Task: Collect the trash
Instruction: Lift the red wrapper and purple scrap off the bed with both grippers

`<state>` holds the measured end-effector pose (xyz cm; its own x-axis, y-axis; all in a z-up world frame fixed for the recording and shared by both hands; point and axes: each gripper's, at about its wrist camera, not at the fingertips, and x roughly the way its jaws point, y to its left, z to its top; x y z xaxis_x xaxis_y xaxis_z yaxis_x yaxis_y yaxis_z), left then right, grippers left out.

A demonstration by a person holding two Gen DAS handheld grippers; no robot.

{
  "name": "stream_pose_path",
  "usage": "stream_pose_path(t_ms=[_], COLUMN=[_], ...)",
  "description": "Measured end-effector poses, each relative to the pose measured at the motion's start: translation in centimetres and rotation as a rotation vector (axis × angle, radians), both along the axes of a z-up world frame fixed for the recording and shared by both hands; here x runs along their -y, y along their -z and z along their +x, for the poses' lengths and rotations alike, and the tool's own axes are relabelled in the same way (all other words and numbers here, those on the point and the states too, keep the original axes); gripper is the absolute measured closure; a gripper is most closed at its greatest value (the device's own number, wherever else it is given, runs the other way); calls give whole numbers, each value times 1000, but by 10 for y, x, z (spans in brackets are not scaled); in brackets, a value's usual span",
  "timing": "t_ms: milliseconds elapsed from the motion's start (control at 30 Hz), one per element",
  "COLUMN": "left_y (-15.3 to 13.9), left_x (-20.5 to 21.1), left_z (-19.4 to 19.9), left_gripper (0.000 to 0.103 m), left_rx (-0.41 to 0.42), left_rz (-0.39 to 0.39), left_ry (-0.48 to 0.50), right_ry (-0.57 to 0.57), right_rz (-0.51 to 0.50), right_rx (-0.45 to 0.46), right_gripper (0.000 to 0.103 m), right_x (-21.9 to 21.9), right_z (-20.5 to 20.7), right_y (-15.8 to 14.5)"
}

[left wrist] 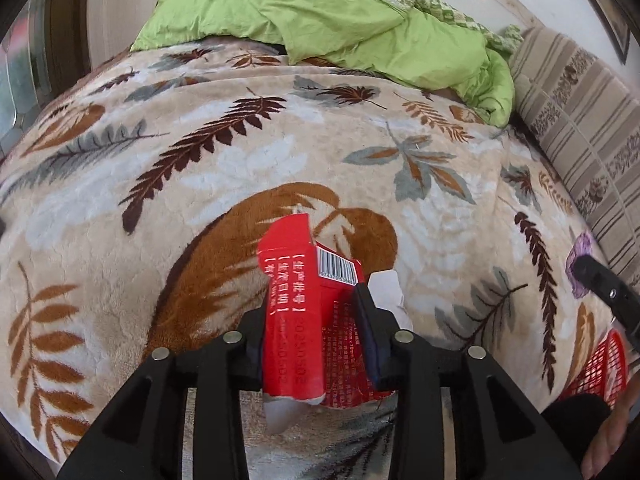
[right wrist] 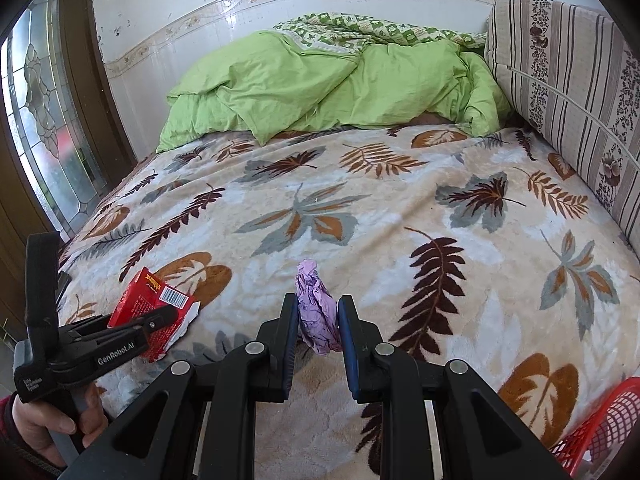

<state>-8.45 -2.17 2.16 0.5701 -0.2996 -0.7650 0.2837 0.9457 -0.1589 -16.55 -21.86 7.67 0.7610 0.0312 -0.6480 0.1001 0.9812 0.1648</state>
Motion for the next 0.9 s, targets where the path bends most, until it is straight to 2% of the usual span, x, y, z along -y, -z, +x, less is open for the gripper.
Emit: stream_pose_path(t_ms=[67, 233, 400, 467, 733, 800, 867, 900], left_y=[0, 1, 3, 4, 5, 4, 3, 3], left_x=[4, 4, 10, 12, 21, 21, 19, 17], left_z=[-2, -1, -2, -2, -3, -5, -5, -4], left_gripper=[67, 66, 56, 46, 41, 45, 66, 69], left_rx=[10, 11, 22, 24, 27, 39, 47, 45], left_rz=[26, 29, 39, 35, 83, 94, 89, 78], left_ry=[9, 8, 26, 41, 72, 69, 56, 51], right_ry=[-2, 1, 0, -2, 0, -2, -2, -2], right_rz=[4, 21, 34, 36, 62, 62, 59, 60], right_rx=[1, 4, 11, 14, 18, 20, 20, 21], right_gripper=[82, 82, 82, 82, 82, 82, 82, 82], right_x=[0, 4, 5, 5, 9, 8, 9, 9], right_z=[-1, -1, -2, -3, -3, -3, -3, -3], right_y=[0, -1, -1, -1, -2, -2, -2, -2])
